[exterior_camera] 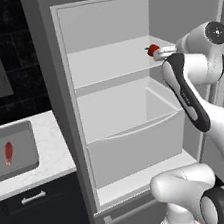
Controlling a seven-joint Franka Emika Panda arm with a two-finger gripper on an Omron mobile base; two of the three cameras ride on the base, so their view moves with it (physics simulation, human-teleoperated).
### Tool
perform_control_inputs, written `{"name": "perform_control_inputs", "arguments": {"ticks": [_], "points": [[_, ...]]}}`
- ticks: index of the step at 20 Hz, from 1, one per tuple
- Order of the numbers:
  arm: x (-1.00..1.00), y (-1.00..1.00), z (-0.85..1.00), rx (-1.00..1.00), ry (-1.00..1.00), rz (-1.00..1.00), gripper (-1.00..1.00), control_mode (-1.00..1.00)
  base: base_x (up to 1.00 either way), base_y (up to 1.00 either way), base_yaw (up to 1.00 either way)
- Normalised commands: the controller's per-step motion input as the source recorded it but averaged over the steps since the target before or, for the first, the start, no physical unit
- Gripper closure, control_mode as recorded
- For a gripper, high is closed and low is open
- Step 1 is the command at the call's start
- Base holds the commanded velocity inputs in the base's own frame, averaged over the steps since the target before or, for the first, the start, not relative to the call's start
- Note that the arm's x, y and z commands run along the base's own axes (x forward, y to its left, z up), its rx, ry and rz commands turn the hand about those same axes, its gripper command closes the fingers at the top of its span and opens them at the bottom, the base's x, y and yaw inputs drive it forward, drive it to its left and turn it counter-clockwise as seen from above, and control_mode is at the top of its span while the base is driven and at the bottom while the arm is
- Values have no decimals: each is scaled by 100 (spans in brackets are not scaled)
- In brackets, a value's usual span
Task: Place one bell pepper and one steak in each tupperware on the nearby counter, to pack two identical lunches.
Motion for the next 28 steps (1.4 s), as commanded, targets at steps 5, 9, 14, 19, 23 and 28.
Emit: {"name": "perform_control_inputs", "arguments": {"ticks": [5,9,14,19,23,28], "points": [[54,-13,0,0,0,0,-100,-100,0,0,0],[49,-14,-11,0,0,0,-100,-100,0,0,0],[50,-6,-18,0,0,0,-100,-100,0,0,0],[53,0,-5,0,0,0,-100,-100,0,0,0],[53,0,0,0,0,0,-100,-100,0,0,0],[51,0,-5,0,0,0,-100,-100,0,0,0]]}}
